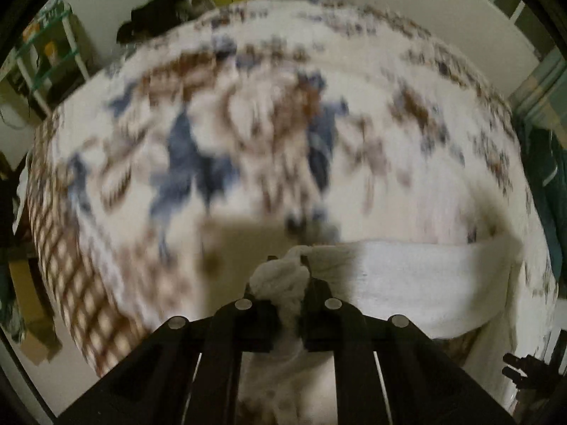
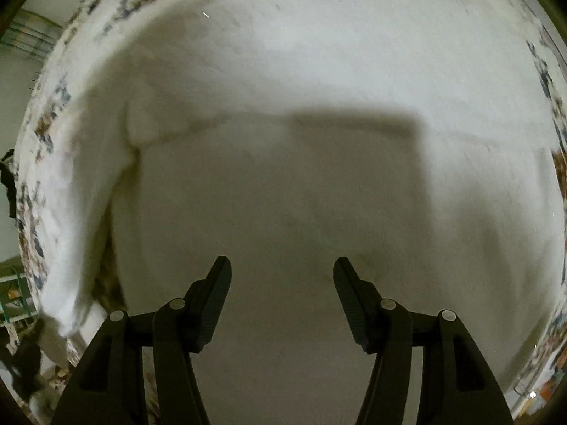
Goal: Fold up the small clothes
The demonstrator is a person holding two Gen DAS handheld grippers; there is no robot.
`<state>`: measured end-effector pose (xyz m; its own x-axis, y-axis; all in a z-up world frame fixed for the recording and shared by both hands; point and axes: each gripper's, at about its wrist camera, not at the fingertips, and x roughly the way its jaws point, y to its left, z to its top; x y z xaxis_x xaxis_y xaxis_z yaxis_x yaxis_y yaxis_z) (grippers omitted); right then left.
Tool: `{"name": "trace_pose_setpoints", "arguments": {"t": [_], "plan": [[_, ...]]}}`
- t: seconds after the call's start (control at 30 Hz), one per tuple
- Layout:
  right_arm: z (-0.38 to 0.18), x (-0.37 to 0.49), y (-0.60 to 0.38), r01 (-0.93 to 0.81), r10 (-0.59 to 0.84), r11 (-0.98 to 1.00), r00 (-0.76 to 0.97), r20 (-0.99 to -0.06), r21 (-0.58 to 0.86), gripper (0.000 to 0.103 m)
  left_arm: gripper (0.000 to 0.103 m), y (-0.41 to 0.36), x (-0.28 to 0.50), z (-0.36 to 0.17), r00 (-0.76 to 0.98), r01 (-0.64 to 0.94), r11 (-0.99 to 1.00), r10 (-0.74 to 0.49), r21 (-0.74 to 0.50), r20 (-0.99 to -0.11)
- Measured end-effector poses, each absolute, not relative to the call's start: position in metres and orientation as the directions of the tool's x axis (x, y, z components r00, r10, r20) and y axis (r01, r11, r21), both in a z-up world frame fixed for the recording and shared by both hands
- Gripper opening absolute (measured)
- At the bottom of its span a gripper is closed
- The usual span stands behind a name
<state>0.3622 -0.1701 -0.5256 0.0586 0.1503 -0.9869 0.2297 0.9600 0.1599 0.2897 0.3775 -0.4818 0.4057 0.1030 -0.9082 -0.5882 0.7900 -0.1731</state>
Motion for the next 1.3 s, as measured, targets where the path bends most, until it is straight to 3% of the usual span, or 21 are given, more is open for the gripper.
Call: {"name": "trace_pose_setpoints", "arguments": {"t": [0.17,0.3,0.33,0.4,0.57,0.8,0.87,0.9,0.93,1.0,1.1,1.17,1.3], "plan": [[-0.520,0.421,-0.143,0.238,0.177,0.947,0.181,-0.968,0.217,0.062,0.007,0.414,0.333,-0.477,0.438,-0.559,0.817,0.144,-0.143,-0.887],[-0.534,0.468,-0.107,0.201,0.128,0.966,0.161,-0.979,0.160,0.062,0.007,0.416,0.356,-0.482,0.438,-0.544,0.829,0.150,-0.128,-0.886],[-0.540,0.479,-0.098,0.187,0.101,0.974,0.144,-0.984,0.127,0.047,0.007,0.416,0.360,-0.481,0.438,-0.544,0.829,0.149,-0.130,-0.887],[-0.540,0.493,-0.071,0.146,0.027,0.988,0.158,-0.987,0.050,0.006,0.007,0.417,0.364,-0.480,0.439,-0.541,0.830,0.141,-0.135,-0.887],[-0.526,0.501,-0.031,0.039,-0.015,0.999,0.232,-0.973,-0.006,0.005,0.007,0.413,0.365,-0.480,0.434,-0.521,0.845,0.142,-0.119,-0.890],[-0.544,0.514,0.008,-0.043,-0.037,0.998,0.211,-0.977,-0.047,0.005,0.007,0.411,0.362,-0.482,0.410,-0.518,0.850,0.149,-0.095,-0.900],[-0.542,0.515,-0.001,-0.015,0.000,1.000,0.179,-0.984,-0.003,0.008,0.007,0.405,0.362,-0.476,0.411,-0.514,0.853,0.153,-0.090,-0.899],[-0.540,0.514,-0.006,0.001,0.033,0.999,0.168,-0.985,0.034,0.017,0.007,0.401,0.363,-0.470,0.413,-0.510,0.856,0.156,-0.086,-0.897],[-0.535,0.513,-0.017,0.026,0.083,0.996,0.147,-0.986,0.087,0.043,0.007,0.394,0.364,-0.462,0.417,-0.501,0.862,0.164,-0.075,-0.894],[-0.522,0.503,-0.045,0.088,0.110,0.988,0.138,-0.984,0.123,0.077,0.007,0.381,0.369,-0.449,0.414,-0.489,0.870,0.173,-0.058,-0.894],[-0.508,0.485,-0.087,0.154,0.063,0.984,0.140,-0.988,0.085,0.078,0.007,0.344,0.381,-0.426,0.423,-0.447,0.893,0.157,-0.054,-0.893],[-0.502,0.470,-0.127,0.201,0.024,0.978,0.139,-0.990,0.052,0.087,0.007,0.307,0.393,-0.412,0.432,-0.399,0.916,0.140,-0.050,-0.891],[-0.498,0.441,-0.211,0.326,-0.010,0.945,0.123,-0.992,0.031,0.089,0.007,0.197,0.425,-0.399,0.438,-0.261,0.959,0.016,-0.110,-0.899]]}}
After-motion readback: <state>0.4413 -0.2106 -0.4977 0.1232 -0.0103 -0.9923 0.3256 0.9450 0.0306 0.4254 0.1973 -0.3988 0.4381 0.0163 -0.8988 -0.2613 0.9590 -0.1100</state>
